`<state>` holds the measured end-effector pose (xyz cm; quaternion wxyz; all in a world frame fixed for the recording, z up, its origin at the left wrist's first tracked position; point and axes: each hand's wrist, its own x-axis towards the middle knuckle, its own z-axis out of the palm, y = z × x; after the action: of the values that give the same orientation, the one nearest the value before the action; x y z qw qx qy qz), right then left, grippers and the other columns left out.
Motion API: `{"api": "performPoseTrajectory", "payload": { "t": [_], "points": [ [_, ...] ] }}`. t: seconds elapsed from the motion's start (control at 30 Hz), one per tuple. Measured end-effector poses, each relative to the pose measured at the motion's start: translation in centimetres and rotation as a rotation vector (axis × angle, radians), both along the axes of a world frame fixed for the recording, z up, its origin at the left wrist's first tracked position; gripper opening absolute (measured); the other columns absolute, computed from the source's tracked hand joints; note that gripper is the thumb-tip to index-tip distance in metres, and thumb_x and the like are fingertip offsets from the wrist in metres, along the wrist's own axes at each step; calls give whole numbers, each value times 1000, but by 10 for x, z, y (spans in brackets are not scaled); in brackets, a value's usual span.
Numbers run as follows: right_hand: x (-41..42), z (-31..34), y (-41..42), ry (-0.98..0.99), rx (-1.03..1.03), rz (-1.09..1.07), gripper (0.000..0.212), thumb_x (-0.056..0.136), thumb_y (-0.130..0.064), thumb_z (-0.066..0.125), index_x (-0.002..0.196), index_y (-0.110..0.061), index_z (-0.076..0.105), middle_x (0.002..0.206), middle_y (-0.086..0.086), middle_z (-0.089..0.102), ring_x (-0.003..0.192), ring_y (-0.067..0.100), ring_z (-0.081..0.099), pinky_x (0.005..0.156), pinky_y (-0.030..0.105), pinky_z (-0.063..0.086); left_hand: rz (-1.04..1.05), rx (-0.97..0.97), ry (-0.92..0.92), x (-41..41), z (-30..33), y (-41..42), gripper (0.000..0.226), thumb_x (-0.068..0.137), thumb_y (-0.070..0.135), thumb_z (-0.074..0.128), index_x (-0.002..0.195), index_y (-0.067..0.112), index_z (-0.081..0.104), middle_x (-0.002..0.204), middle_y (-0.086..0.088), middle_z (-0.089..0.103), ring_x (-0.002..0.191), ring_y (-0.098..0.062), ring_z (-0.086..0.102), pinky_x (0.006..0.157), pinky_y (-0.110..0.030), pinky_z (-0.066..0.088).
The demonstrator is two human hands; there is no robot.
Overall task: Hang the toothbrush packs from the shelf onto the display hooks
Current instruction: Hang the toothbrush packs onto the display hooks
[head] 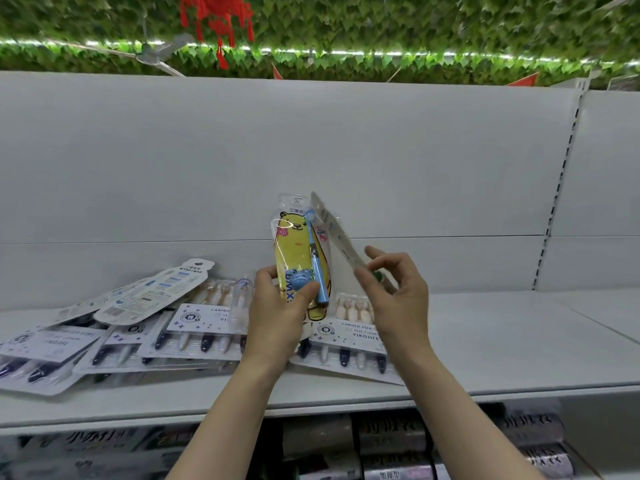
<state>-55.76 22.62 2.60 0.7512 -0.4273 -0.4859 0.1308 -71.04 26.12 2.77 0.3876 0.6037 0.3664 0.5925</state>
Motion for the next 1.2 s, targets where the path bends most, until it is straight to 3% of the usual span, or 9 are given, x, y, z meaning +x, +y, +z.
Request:
{"api": "performPoseTrajectory", "payload": {
  "t": [0.17,0.3,0.5,0.6,0.8,0.87,1.0,1.1,1.2],
  "points": [
    [-23,-15,-7,4,23,186,16,88,-6,73,97,-12,61,126,-4,68,111,4,67,77,22,56,-81,-20,-122,8,-2,-15,36,87,17,74,113,20,50,104,2,72,93,-12,71,82,-37,58],
    [-25,-18,-12,-13,61,219,20,97,-10,61,117,-15,64,122,-6,69,116,13,65,81,28,59,-91,18,-145,3,-2,-26,36,83,16,76,112,21,54,104,0,74,94,-14,72,85,-35,57],
    [-38,-26,-15,7,-1,272,26,98,-30,60,122,-28,69,124,2,68,114,20,66,86,34,57,-81,12,-149,-13,-9,-44,41,81,17,75,118,17,57,107,-2,75,100,-24,71,88,-48,57],
    [-50,-28,-22,-16,7,301,36,95,-14,67,128,-28,62,124,-8,70,117,14,65,92,36,58,-45,7,-132,-27,-13,-53,39,85,7,73,120,17,58,108,-1,75,101,-23,71,86,-42,57],
    [-100,-28,-39,-42,-25,385,61,82,-3,78,134,-25,54,131,-10,57,100,-16,57,58,6,49,70,-20,-142,-84,-22,-72,37,82,6,76,115,13,61,105,-5,75,99,-25,72,88,-39,57],
    [-122,-30,-40,-59,-54,425,60,82,-11,81,132,-33,55,134,-9,56,107,-8,59,62,12,54,92,-21,-160,-107,-24,-80,36,82,6,76,114,14,61,104,-4,75,99,-24,72,85,-35,57],
    [-176,-31,-40,-165,-140,401,80,75,-37,86,141,-45,44,143,-23,47,133,-2,44,107,26,42,138,-14,-196,-165,-26,-96,36,83,2,73,116,14,61,106,-5,75,99,-25,72,85,-40,57],
    [-234,-28,-46,-156,-189,573,81,75,-30,87,143,-39,44,126,-30,52,114,-23,49,98,14,48,194,-12,-212,-224,-30,-111,34,84,1,72,114,14,61,105,-5,76,98,-26,72,85,-43,58],
    [-307,-34,-55,-197,-202,589,76,65,-47,88,133,-39,55,131,-18,58,121,-4,56,102,34,52,247,-29,-211,-296,-39,-131,33,85,4,72,115,13,60,106,-7,75,99,-29,72,90,-50,56]
  ]
}}
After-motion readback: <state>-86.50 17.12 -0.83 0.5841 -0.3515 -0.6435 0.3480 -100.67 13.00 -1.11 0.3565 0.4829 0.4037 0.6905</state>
